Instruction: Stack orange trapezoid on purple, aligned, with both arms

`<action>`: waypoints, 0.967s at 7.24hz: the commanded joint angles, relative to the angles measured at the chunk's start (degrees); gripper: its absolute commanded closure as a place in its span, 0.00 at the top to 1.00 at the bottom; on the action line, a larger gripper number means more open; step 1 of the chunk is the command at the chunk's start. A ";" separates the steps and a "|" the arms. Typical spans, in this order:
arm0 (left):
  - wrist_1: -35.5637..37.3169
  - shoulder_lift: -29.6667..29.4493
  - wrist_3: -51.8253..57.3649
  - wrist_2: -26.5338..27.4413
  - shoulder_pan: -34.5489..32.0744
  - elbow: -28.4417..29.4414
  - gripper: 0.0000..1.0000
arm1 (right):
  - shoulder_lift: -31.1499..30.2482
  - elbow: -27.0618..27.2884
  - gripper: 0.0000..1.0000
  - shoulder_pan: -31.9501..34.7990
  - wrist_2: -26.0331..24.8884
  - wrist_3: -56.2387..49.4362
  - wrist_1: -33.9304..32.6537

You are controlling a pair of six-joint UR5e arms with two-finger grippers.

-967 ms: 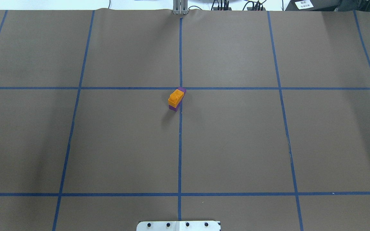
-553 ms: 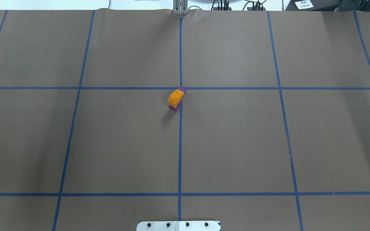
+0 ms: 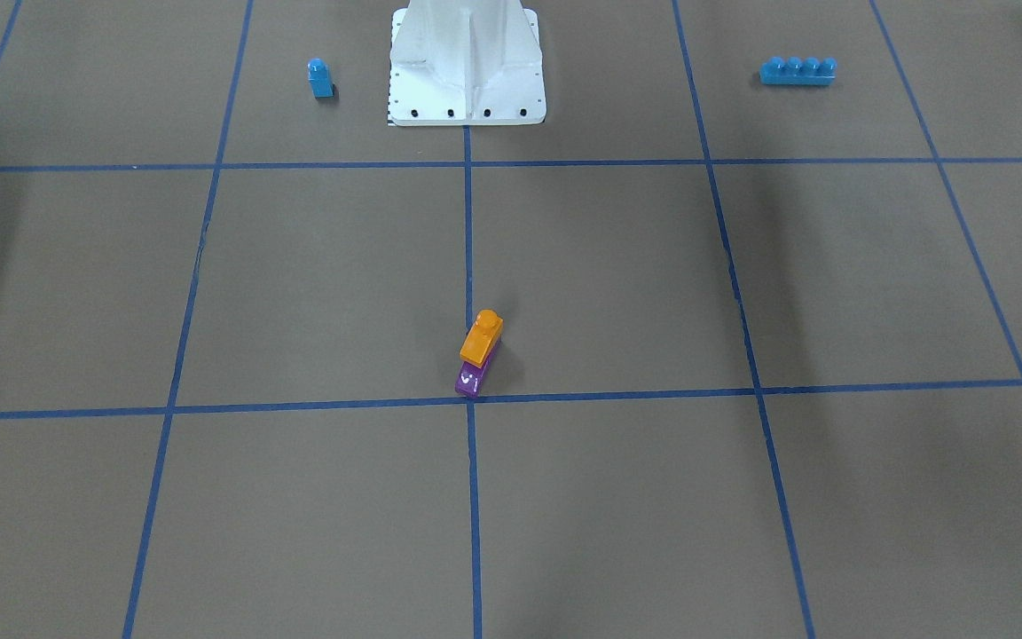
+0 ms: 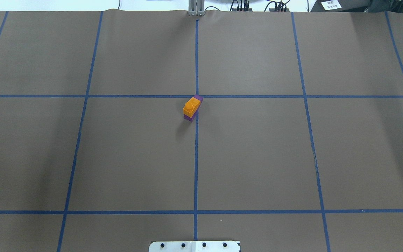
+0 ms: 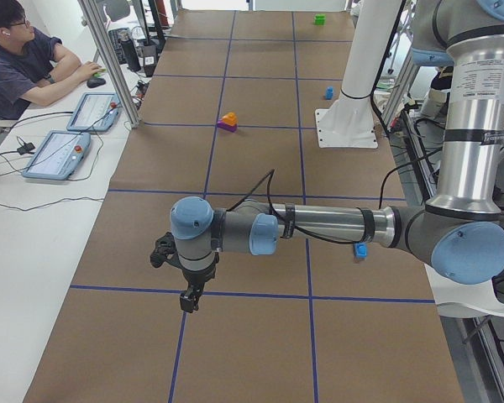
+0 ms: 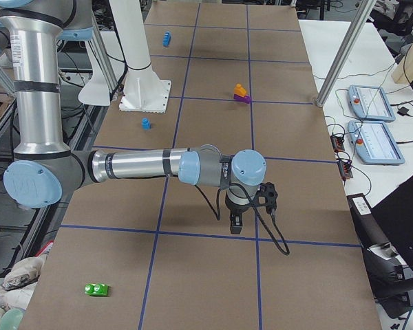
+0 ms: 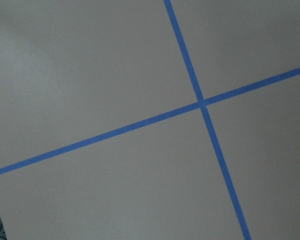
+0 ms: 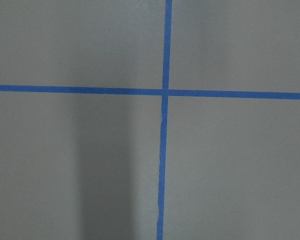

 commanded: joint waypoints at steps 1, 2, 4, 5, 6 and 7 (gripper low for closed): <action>-0.07 0.00 0.00 0.00 0.06 0.10 1.00 | 0.02 0.22 1.00 0.00 0.01 0.10 -0.02; -0.07 -0.09 0.00 0.00 0.06 0.10 1.00 | 0.02 0.22 1.00 0.00 0.01 0.10 0.07; 0.02 -0.09 -0.09 0.00 0.15 0.01 1.00 | 0.02 0.57 1.00 0.00 0.10 0.10 0.07; 0.02 -0.09 -0.09 0.00 0.15 0.09 1.00 | 0.02 0.57 1.00 0.00 0.10 0.10 0.07; 0.11 -0.09 -0.09 0.00 0.15 0.10 1.00 | 0.02 0.74 1.00 0.00 0.10 0.18 0.07; 0.20 -0.09 -0.09 0.00 0.15 0.01 1.00 | 0.02 0.75 1.00 0.00 0.10 0.18 0.07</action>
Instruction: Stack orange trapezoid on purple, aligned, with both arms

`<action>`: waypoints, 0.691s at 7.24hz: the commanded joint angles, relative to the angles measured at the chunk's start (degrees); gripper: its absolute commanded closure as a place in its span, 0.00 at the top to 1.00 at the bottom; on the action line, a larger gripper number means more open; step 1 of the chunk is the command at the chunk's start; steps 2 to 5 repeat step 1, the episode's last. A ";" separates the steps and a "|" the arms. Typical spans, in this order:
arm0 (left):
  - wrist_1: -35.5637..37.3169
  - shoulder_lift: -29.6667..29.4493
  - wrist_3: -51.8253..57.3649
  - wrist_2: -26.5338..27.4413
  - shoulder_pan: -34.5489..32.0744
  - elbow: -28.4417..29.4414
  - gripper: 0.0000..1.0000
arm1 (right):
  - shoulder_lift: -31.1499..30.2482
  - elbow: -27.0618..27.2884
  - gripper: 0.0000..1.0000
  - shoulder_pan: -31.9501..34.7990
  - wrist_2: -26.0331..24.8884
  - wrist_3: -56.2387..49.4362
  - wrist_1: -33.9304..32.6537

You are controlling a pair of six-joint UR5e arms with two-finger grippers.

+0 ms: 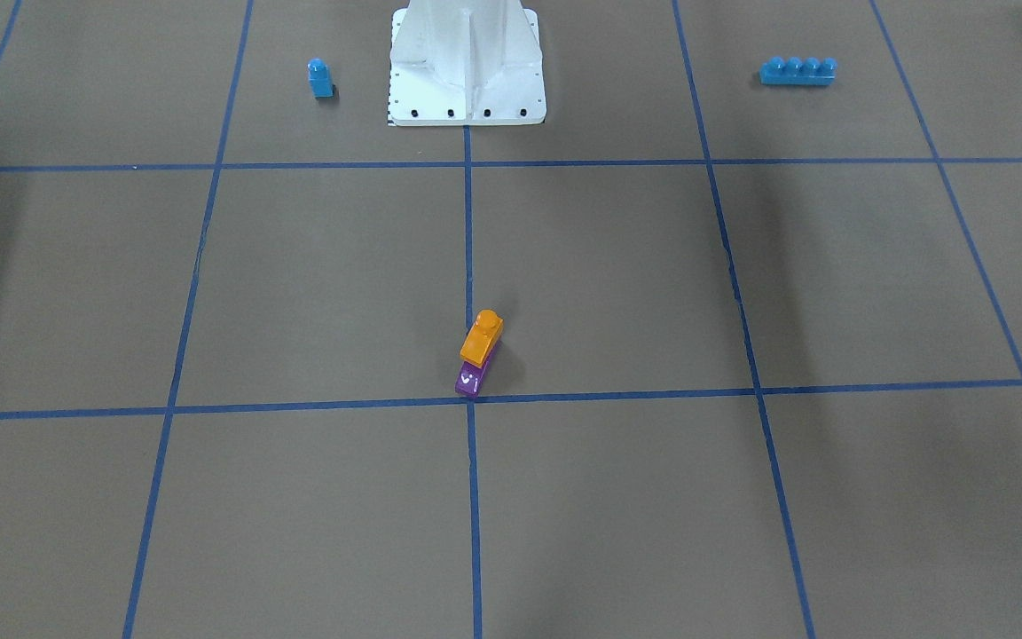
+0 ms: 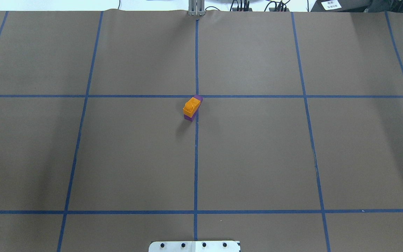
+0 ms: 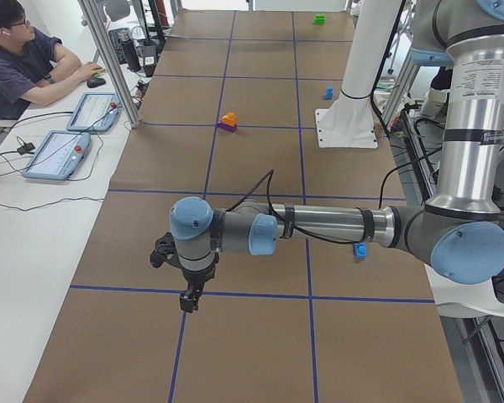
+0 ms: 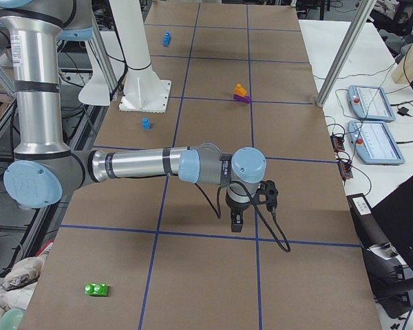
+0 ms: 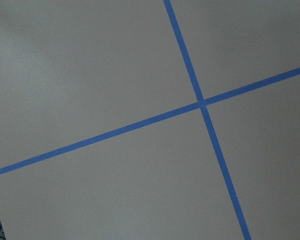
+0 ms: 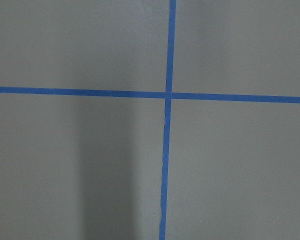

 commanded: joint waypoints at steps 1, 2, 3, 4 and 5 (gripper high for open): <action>0.19 0.00 -0.09 0.00 0.00 -0.06 1.00 | 0.09 0.07 1.00 0.00 0.00 0.03 0.00; 0.19 0.00 -0.09 0.00 0.00 -0.06 1.00 | 0.09 0.07 1.00 0.00 0.00 0.03 0.00; 0.19 0.00 -0.09 0.00 0.00 -0.06 1.00 | 0.09 0.07 1.00 0.00 0.00 0.03 0.00; 0.19 0.00 -0.09 0.00 0.00 -0.06 1.00 | 0.09 0.07 1.00 0.00 0.00 0.03 0.00; 0.19 0.00 -0.09 0.00 0.00 -0.06 1.00 | 0.09 0.07 1.00 0.00 0.00 0.03 0.00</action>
